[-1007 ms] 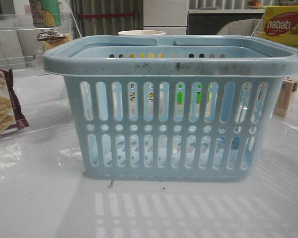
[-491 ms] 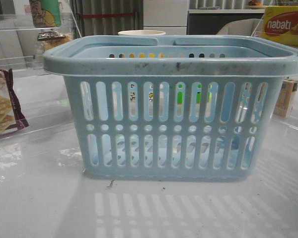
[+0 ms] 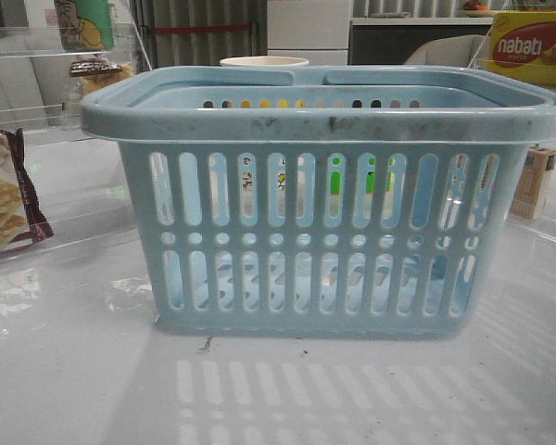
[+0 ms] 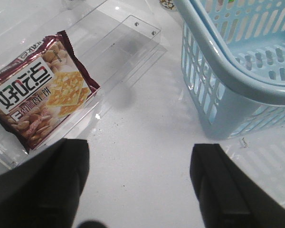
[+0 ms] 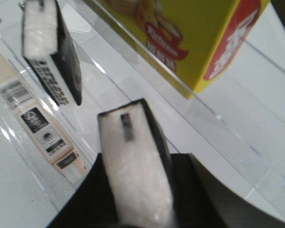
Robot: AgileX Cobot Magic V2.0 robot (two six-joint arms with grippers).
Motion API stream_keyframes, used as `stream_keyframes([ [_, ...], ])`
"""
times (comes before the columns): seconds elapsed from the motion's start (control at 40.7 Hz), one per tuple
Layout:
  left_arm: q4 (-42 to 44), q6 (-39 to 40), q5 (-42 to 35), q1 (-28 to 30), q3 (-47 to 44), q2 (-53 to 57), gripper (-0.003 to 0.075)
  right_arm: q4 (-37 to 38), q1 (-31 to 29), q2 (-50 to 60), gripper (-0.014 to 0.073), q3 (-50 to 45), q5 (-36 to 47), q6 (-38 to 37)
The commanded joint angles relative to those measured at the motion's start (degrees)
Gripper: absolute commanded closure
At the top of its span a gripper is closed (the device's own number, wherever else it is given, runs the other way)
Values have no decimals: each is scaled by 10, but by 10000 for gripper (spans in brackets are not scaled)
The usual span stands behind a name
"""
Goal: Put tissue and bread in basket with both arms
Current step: 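Carry the tissue pack over the blue basket and open the right gripper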
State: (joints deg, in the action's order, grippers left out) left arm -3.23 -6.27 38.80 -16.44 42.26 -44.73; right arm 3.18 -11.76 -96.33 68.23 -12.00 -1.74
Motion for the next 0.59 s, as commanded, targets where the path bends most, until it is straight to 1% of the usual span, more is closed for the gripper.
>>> stream_keyframes([
  [0.0,-6,-1,-39,-3,19,1,213,6,11,69,464,19,7,6],
  [0.123,-6,-1,-39,-3,19,1,213,-3,39,128,464,19,-36,6],
  [0.245,-6,-1,-39,-3,19,1,213,-26,90,187,464,19,-73,6],
  [0.393,-6,-1,-39,-3,19,1,213,-58,180,228,464,19,-117,6],
  [0.565,-6,-1,-39,-3,19,1,213,-63,291,218,456,16,-150,6],
])
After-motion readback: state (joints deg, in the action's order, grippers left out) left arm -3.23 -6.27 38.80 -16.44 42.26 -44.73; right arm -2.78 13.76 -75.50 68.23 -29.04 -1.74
